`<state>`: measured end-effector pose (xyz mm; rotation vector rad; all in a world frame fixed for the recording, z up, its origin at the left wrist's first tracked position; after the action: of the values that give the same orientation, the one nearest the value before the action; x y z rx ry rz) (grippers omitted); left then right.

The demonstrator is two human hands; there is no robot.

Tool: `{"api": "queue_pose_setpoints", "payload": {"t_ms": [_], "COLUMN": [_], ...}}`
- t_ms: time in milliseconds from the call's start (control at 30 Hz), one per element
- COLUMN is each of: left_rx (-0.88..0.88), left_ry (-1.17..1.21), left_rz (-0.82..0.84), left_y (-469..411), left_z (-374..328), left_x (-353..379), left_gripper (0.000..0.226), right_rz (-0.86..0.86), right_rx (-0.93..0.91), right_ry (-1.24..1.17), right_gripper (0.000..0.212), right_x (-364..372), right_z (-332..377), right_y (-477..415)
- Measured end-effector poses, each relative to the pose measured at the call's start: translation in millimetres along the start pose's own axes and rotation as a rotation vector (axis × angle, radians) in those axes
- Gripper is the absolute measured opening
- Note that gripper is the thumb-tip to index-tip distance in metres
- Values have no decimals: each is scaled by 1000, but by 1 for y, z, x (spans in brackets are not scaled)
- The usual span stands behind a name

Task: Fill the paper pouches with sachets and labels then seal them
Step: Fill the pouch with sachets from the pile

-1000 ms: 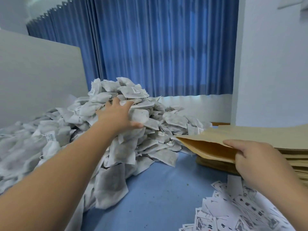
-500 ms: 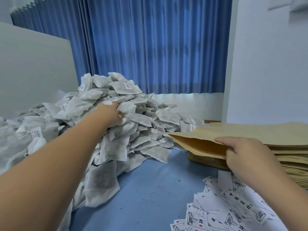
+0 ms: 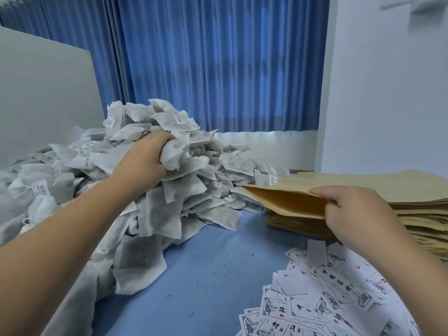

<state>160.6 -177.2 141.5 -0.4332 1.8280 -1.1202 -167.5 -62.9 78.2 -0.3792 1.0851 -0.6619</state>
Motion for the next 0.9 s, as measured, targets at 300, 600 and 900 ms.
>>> {"api": "queue_pose_setpoints", "payload": {"t_ms": [300, 600, 900], "left_rx": [585, 247, -107], "left_ry": [125, 183, 445], "left_rz": [294, 931, 1045], "left_y": [93, 146, 142], "left_z": [-78, -70, -81], "left_x": [8, 67, 47], "left_gripper": [35, 45, 35], "right_rz": [-1, 12, 17], "right_rx": [18, -6, -29], "right_ry": [-9, -19, -12], "right_gripper": [51, 52, 53], "right_x": [-10, -5, -4], "right_z": [-5, -8, -9], "right_y": [-4, -4, -5]}}
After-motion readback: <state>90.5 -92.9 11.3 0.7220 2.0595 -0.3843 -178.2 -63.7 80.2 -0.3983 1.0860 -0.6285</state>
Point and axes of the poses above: each hand's wrist, its own y-axis away from the middle knuckle, its own x-axis out of the palm, z = x × y, the point moved 3 cm from there along -y, towards the middle knuckle, and after that the axes turned 10 degrees about -z, right-handed, at the moved point
